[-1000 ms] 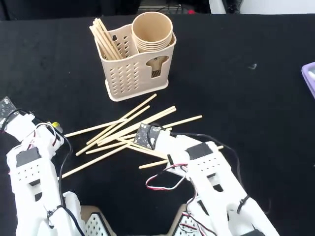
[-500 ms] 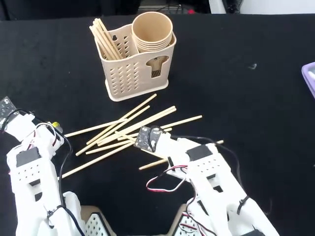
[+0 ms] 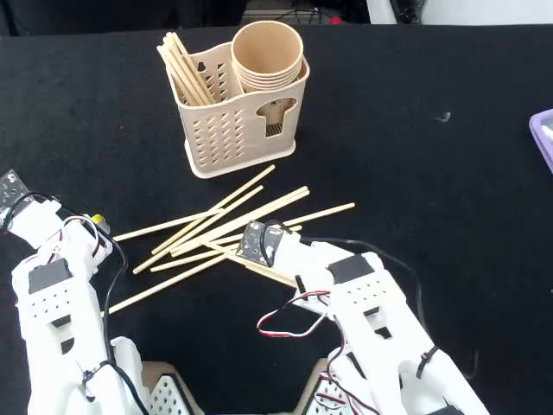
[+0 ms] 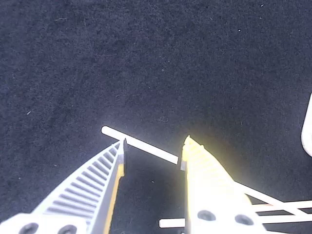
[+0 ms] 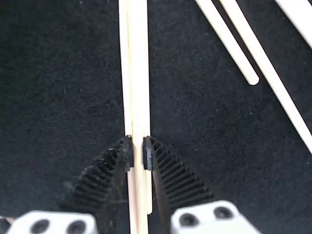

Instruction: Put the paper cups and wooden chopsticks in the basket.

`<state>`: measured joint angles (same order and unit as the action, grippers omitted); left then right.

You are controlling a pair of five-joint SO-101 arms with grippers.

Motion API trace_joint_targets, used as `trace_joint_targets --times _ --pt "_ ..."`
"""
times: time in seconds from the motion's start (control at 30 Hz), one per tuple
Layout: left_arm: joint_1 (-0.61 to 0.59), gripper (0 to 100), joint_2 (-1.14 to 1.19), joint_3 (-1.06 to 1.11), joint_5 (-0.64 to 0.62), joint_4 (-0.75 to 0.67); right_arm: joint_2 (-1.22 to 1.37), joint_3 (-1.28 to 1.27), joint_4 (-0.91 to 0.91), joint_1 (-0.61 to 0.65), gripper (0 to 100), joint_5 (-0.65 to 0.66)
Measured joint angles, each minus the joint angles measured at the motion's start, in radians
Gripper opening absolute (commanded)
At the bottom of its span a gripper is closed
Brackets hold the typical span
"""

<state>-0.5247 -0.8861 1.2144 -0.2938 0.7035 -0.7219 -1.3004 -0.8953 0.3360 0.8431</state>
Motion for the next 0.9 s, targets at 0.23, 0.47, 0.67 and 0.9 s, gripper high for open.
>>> trace_joint_targets --times 0.23,0.47,0.67,0.9 --pt "0.0 20 0.0 0.0 0.0 0.0 0.0 0.0 -0.005 0.0 1.1 0.0" --pt "0.0 20 0.0 0.0 0.0 0.0 0.0 0.075 -0.005 0.002 1.1 -0.034" --pt "0.0 20 0.0 0.0 0.0 0.0 0.0 0.11 -0.029 0.002 1.1 -0.066" --pt "0.0 20 0.0 0.0 0.0 0.0 0.0 0.087 -0.015 0.003 1.1 -0.081"
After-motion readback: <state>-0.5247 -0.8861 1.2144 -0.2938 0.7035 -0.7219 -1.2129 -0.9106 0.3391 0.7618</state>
